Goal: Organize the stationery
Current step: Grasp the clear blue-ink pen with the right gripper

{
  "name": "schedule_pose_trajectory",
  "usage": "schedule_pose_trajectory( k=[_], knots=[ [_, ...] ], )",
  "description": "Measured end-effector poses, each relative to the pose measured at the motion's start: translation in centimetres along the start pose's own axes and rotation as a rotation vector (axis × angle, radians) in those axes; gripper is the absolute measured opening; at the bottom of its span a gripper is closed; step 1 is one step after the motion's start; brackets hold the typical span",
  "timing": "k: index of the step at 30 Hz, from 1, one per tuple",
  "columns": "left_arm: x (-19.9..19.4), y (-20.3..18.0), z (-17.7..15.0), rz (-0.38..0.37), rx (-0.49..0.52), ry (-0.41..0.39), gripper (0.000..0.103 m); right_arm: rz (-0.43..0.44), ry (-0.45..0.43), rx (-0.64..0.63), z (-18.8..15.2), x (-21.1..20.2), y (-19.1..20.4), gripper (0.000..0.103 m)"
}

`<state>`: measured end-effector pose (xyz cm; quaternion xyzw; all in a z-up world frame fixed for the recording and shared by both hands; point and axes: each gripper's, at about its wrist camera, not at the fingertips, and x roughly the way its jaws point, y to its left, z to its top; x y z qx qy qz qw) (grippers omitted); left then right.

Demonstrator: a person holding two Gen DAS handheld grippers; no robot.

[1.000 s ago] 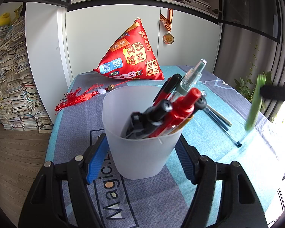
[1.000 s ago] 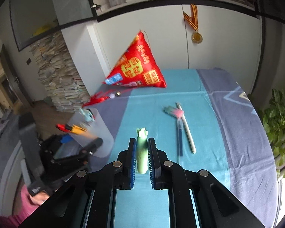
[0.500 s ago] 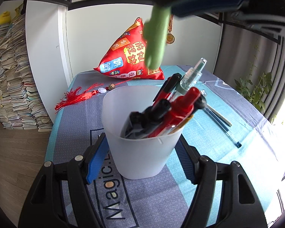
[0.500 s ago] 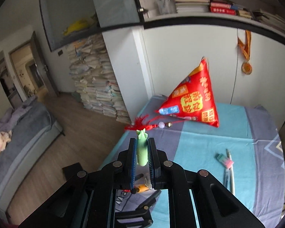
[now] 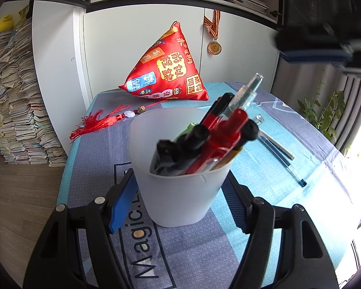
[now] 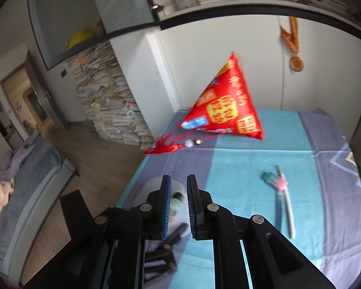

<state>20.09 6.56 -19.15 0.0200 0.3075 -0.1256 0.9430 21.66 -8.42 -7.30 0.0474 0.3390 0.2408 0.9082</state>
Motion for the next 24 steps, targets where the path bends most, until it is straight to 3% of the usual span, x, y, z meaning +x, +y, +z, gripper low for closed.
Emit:
schedule_pose_trajectory(
  k=[3,9,14,24],
  knots=[
    [0.0,0.1,0.0,0.001,0.001,0.003,0.070,-0.105,0.022,-0.006,-1.4,-0.7,-2.3,0.013],
    [0.0,0.0,0.0,0.002,0.002,0.004,0.070,-0.367,0.179,0.048,-7.1,1.9,-8.4,0.013],
    [0.0,0.1,0.0,0.003,0.002,0.008,0.070,-0.365,0.237,0.076,-10.2,3.2,-9.7,0.013],
    [0.0,0.0,-0.1,0.004,0.003,0.014,0.070,-0.383,0.221,0.062,-10.9,4.1,-9.8,0.013]
  ],
)
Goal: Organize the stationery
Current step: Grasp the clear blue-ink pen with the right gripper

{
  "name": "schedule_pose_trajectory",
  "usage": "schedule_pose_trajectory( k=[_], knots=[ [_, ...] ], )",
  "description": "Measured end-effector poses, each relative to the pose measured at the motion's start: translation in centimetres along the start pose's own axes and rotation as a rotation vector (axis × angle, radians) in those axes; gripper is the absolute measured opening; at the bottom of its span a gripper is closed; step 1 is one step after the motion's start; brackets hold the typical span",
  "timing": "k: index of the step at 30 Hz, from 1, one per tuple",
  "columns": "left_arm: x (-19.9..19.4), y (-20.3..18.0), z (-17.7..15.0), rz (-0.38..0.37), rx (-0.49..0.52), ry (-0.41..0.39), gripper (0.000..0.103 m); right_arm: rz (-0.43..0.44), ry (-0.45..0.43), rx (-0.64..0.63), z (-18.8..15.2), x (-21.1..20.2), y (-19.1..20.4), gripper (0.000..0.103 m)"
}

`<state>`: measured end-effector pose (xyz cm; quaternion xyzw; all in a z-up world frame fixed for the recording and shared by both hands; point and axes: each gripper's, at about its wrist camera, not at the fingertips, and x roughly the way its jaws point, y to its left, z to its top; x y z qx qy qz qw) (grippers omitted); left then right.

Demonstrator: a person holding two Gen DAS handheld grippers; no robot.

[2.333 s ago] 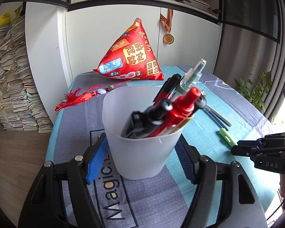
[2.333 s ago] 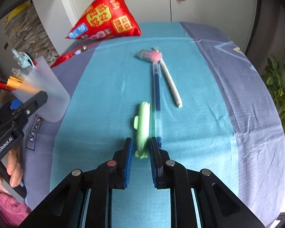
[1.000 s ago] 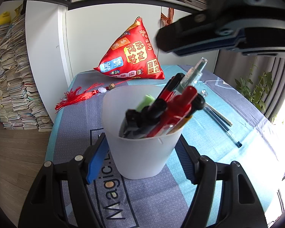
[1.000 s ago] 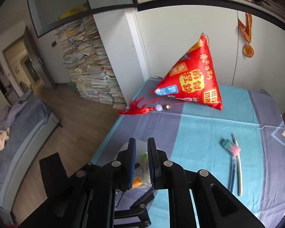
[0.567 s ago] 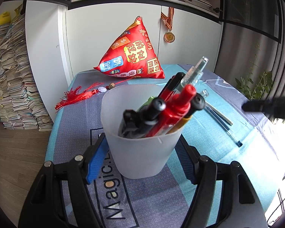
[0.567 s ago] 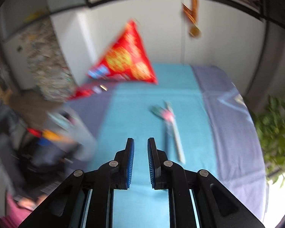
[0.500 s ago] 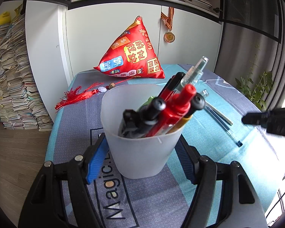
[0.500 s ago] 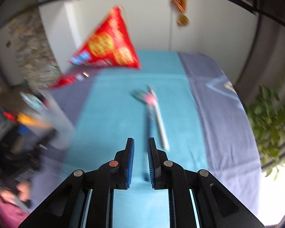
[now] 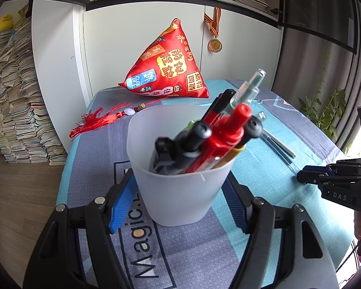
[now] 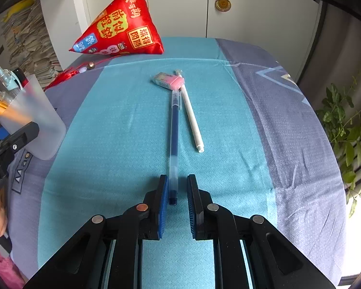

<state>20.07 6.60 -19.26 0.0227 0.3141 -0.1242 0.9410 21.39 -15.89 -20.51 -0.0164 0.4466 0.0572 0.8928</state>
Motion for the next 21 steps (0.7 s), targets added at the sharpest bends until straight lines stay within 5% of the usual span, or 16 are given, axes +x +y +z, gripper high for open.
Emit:
schedule_pose_trajectory(
  k=[11,21],
  knots=[
    [0.0,0.0,0.0,0.000,0.000,0.000,0.070,0.115,0.031,0.022,-1.2,-1.3,-0.3,0.009],
    [0.0,0.0,0.0,0.004,0.004,-0.001,0.069,0.175,0.105,-0.280,-6.7,-6.9,2.6,0.010]
  ],
)
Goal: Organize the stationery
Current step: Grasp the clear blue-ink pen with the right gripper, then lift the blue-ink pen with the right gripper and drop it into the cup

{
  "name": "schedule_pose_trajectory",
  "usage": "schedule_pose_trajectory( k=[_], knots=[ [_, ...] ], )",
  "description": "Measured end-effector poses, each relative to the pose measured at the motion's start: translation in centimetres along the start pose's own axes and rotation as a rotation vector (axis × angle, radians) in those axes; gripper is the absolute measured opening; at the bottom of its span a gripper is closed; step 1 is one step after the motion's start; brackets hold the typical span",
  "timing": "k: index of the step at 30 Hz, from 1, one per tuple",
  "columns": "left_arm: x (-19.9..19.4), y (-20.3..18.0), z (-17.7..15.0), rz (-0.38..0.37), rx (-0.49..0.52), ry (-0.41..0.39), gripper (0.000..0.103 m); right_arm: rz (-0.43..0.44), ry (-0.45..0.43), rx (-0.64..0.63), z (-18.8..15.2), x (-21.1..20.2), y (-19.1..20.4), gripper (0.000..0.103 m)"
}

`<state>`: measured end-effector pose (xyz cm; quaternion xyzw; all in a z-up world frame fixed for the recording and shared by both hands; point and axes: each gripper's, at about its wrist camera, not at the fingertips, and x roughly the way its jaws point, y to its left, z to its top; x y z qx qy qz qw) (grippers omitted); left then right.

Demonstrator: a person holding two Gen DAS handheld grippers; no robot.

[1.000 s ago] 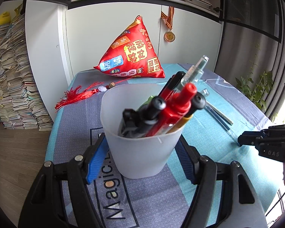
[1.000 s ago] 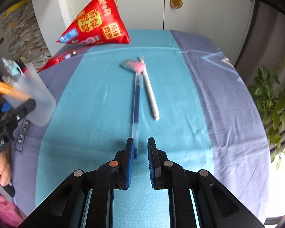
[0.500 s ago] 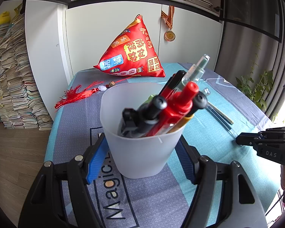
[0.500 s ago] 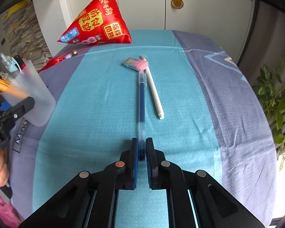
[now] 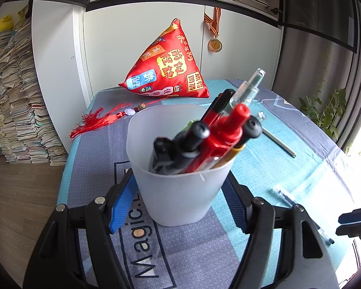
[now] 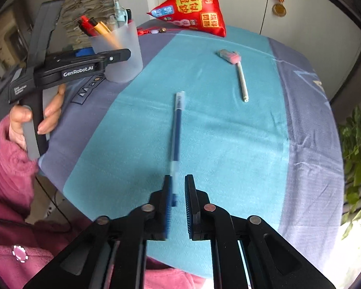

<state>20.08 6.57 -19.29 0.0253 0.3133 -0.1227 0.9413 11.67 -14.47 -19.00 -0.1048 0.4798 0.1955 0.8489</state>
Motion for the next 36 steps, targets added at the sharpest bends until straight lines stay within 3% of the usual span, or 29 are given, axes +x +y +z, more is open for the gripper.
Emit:
schedule_pose_trajectory(
  k=[6,18,29,33,36],
  knots=[
    [0.0,0.0,0.0,0.000,0.001,0.000,0.069,-0.010,-0.023,0.076,2.8,1.6,-0.8,0.027],
    [0.0,0.0,0.0,0.001,0.002,0.000,0.069,0.033,-0.003,0.092,8.1,5.4,0.0,0.027],
    [0.0,0.0,0.0,0.001,0.001,0.000,0.069,-0.043,0.041,0.014,9.1,7.2,2.1,0.027],
    [0.0,-0.1,0.0,0.000,0.001,0.000,0.069,-0.042,0.021,-0.011,9.3,7.3,2.3,0.027],
    [0.0,0.0,0.0,0.000,0.001,0.001,0.069,-0.010,0.032,-0.007,9.4,7.1,2.3,0.013]
  ],
)
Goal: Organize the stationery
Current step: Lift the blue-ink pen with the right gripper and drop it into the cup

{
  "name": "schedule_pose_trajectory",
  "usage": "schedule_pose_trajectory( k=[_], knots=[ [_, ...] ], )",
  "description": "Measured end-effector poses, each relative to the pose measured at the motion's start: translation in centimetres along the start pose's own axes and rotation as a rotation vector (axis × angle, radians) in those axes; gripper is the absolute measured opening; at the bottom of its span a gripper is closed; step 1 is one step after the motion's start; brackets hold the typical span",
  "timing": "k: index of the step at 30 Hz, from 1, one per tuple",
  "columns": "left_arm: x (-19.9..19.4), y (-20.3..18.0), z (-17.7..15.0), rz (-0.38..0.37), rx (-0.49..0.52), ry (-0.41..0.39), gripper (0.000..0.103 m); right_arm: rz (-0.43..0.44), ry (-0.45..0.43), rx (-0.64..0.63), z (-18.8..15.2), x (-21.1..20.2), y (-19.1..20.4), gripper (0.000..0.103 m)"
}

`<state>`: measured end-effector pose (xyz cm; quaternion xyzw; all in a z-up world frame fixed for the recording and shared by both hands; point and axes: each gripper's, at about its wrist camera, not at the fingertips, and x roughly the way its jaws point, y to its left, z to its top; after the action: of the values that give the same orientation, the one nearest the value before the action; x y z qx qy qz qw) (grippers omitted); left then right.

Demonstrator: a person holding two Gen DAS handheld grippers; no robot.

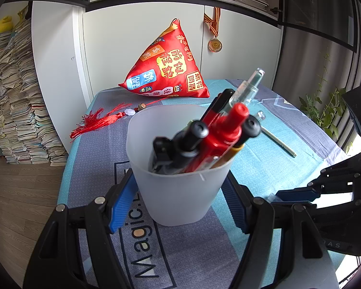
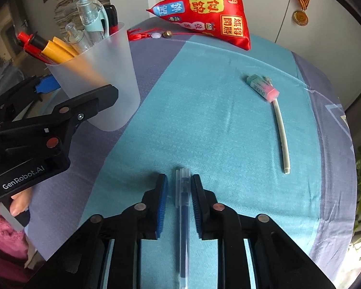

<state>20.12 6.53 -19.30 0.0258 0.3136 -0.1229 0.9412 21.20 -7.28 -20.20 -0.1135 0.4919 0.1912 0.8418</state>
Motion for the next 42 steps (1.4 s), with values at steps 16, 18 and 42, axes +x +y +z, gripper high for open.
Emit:
schedule_pose_trajectory(
  k=[16,18,42],
  knots=[
    [0.0,0.1,0.0,0.000,0.000,0.001,0.069,0.032,-0.256,0.150,0.2,-10.1,-2.2,0.012],
    [0.0,0.0,0.0,0.000,0.001,0.001,0.069,0.031,-0.301,0.142,0.2,-11.6,-1.9,0.011],
    [0.0,0.0,0.0,0.000,0.001,0.001,0.069,0.103,-0.637,0.090,6.9,-21.0,1.2,0.010]
  ],
)
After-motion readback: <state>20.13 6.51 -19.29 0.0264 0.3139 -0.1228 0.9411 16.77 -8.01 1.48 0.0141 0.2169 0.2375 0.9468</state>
